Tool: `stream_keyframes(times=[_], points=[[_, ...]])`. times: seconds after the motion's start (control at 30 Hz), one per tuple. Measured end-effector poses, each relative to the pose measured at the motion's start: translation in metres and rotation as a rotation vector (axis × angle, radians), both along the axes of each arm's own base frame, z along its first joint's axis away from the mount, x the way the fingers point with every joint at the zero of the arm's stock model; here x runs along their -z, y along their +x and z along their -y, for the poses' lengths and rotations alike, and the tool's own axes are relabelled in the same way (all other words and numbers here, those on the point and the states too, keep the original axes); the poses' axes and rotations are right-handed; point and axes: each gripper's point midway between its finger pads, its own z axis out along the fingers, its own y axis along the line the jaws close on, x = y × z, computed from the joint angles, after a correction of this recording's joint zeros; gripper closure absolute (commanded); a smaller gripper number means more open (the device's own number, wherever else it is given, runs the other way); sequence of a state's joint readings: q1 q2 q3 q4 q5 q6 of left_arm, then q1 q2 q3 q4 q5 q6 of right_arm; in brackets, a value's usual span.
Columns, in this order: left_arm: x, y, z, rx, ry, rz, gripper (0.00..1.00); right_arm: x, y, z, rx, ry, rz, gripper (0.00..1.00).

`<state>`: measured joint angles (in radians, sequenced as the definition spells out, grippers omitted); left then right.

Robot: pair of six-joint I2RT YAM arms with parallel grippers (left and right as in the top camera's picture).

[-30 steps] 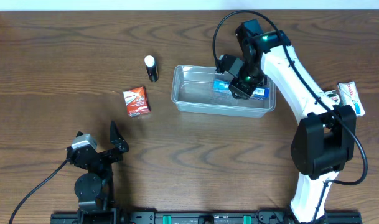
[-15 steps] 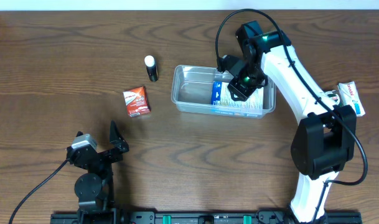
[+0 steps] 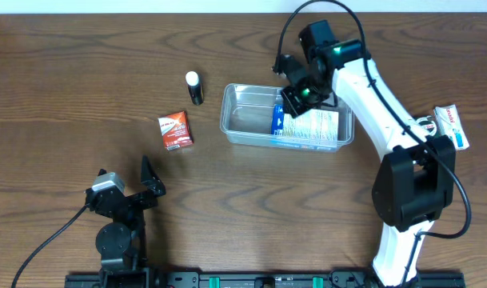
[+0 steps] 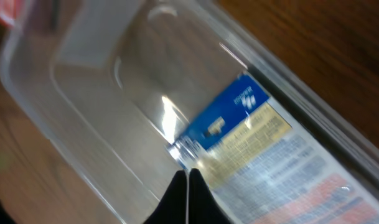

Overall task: Pack container
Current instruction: 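Open the right gripper and press the box down inside the container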

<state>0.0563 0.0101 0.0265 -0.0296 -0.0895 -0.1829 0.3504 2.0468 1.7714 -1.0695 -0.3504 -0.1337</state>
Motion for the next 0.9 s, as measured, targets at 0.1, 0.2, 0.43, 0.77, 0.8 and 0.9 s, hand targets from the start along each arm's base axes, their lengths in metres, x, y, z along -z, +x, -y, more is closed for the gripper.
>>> stream_keyframes(times=[0.1, 0.2, 0.43, 0.77, 0.8, 0.9], points=[[0.000, 0.000, 0.000, 0.000, 0.000, 0.000, 0.02, 0.000, 0.005, -0.019, 0.096, 0.008, 0.010, 0.99], [0.000, 0.000, 0.000, 0.000, 0.000, 0.000, 0.02, 0.007, 0.002, -0.043, 0.168, -0.003, 0.026, 0.99], [0.000, 0.000, 0.000, 0.000, 0.000, 0.000, 0.02, 0.034, -0.025, -0.085, 0.319, -0.032, 0.005, 0.99], [0.000, 0.000, 0.000, 0.000, 0.000, 0.000, 0.02, 0.067, -0.022, -0.041, 0.661, -0.170, 0.009, 0.99], [0.000, 0.000, 0.000, 0.000, 0.000, 0.000, 0.02, 0.070, -0.021, -0.038, 0.679, -0.177, 0.018, 0.99], [0.000, 0.000, 0.000, 0.000, 0.000, 0.000, 0.02, 0.076, -0.017, -0.033, 0.719, -0.182, 0.052, 0.99]])
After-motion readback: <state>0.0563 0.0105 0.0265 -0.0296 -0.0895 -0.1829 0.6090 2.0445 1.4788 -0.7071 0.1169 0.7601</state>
